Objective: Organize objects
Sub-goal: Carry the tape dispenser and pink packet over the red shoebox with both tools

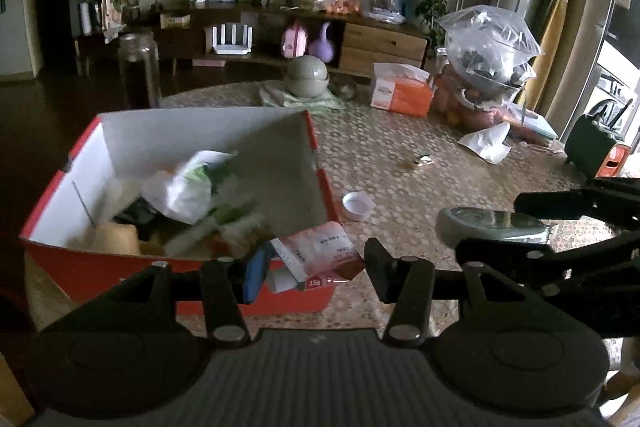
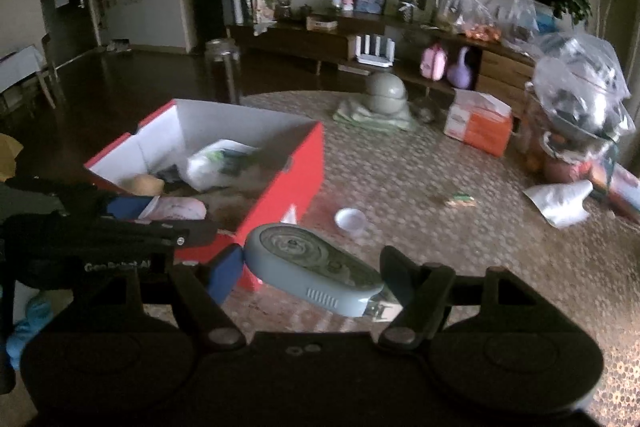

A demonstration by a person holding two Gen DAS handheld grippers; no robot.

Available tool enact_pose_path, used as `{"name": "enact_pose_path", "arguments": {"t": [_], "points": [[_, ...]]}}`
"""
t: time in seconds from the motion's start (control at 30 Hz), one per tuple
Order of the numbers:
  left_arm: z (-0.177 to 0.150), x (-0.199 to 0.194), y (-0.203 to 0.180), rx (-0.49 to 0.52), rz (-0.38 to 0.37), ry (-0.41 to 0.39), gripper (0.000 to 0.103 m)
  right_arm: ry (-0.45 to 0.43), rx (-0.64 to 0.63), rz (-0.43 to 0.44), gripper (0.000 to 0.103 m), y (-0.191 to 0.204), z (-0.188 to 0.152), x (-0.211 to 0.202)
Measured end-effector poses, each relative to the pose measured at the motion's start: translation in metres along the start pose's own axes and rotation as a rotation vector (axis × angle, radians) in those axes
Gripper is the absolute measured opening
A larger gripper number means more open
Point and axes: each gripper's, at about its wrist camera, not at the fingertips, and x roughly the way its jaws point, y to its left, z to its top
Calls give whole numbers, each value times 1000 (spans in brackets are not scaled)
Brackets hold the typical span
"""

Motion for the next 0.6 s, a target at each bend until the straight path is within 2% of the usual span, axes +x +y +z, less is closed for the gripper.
{"name": "enact_pose_path", "arguments": {"t": [0.27,0.6], "points": [[10,-15,39,3,38,-24,51,-9,-52,7,74,38,20,13],[20,-10,97,-19,104,-2,51,-7,-102,30,75,74,49,39]]}}
